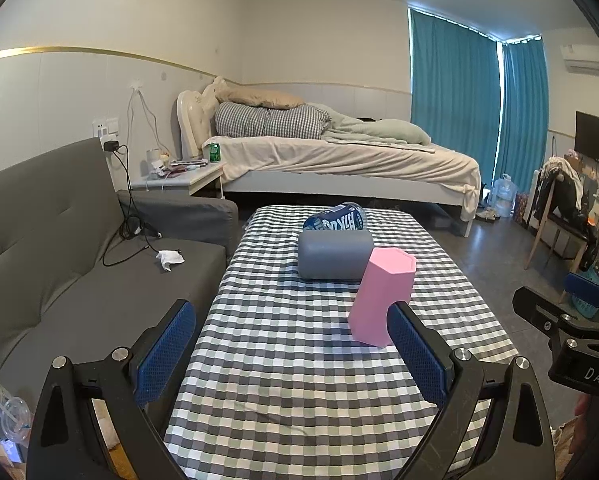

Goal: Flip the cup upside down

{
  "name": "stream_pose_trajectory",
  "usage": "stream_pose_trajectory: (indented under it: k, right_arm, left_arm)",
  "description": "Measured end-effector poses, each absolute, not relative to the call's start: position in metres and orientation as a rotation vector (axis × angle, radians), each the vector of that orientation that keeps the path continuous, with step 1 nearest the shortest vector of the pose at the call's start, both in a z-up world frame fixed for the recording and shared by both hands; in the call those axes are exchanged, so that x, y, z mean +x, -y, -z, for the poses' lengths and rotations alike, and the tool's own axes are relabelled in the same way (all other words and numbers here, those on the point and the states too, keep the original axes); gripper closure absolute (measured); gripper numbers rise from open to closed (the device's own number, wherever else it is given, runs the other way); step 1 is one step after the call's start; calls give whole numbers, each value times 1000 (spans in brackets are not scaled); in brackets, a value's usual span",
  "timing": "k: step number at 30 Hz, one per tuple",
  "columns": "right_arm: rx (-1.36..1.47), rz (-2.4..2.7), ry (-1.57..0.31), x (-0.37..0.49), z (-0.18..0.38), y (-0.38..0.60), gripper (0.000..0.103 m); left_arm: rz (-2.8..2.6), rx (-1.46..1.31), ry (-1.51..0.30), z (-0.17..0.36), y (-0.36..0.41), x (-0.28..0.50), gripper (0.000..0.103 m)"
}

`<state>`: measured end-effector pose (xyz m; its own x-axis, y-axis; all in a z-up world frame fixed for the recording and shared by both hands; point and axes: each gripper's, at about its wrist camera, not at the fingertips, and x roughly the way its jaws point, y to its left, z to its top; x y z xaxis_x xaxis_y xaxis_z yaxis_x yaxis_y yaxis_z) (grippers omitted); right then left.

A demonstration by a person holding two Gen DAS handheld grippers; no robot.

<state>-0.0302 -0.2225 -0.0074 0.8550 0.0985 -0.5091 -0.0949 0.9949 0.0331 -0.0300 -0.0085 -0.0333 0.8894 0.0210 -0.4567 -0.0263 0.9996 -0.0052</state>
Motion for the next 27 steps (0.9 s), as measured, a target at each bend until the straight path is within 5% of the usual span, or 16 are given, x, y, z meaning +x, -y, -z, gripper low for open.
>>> stream_pose_trajectory:
  k: [27]
  right_arm:
    - [0,-98,-541,-31,9,224,0]
  left_arm:
    - [-25,-13,-475,32,8,-31,4]
